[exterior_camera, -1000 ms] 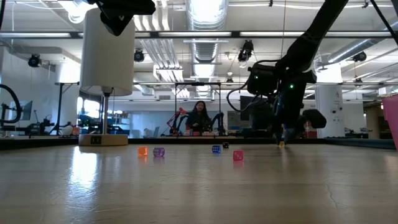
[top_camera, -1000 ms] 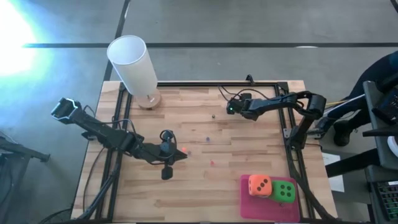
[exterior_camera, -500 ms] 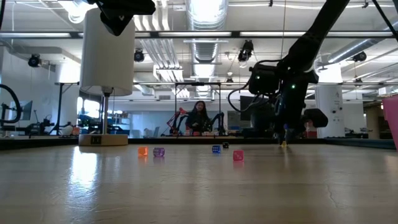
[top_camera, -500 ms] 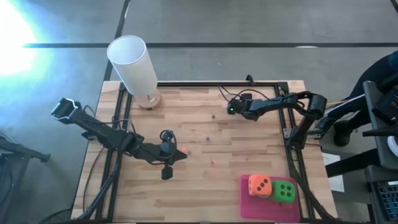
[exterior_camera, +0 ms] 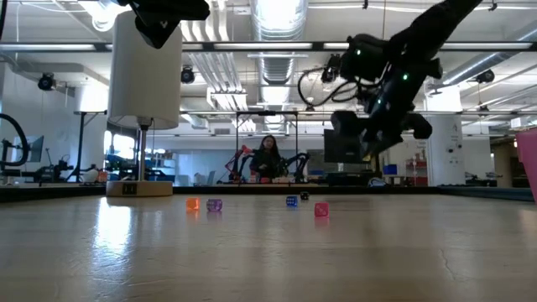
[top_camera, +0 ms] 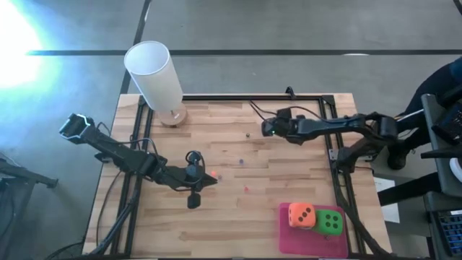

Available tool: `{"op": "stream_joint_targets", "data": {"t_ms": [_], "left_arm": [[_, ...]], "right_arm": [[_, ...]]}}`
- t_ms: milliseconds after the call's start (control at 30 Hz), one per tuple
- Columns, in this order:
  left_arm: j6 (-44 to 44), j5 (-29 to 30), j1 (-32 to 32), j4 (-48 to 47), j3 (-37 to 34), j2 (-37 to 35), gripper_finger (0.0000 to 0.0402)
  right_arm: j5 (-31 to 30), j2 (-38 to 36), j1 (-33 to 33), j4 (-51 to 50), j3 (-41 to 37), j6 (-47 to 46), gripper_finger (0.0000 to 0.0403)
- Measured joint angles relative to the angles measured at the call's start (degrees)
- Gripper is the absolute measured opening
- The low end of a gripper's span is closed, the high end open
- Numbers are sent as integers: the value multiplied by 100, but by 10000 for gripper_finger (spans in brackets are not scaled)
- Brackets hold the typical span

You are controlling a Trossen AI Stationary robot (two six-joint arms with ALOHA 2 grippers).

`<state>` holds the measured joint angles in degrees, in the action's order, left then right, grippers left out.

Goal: Pick & Place Dice
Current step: Put the small yellow die into the bin

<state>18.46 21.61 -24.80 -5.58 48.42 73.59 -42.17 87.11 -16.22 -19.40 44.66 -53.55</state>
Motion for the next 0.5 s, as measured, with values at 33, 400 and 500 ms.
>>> {"op": "stream_joint_targets", "data": {"t_ms": [33, 400, 500], "left_arm": [[0, 0, 0, 0, 0, 1, 36], [-2, 0, 1, -1, 0, 2, 36], [-2, 0, 0, -23, 0, 1, 36]], "right_arm": [[-4, -96, 76, 0, 0, 80, 60], [-47, -835, 1022, -12, -7, 881, 60], [-47, -965, 1214, -11, -7, 1031, 60]]}}
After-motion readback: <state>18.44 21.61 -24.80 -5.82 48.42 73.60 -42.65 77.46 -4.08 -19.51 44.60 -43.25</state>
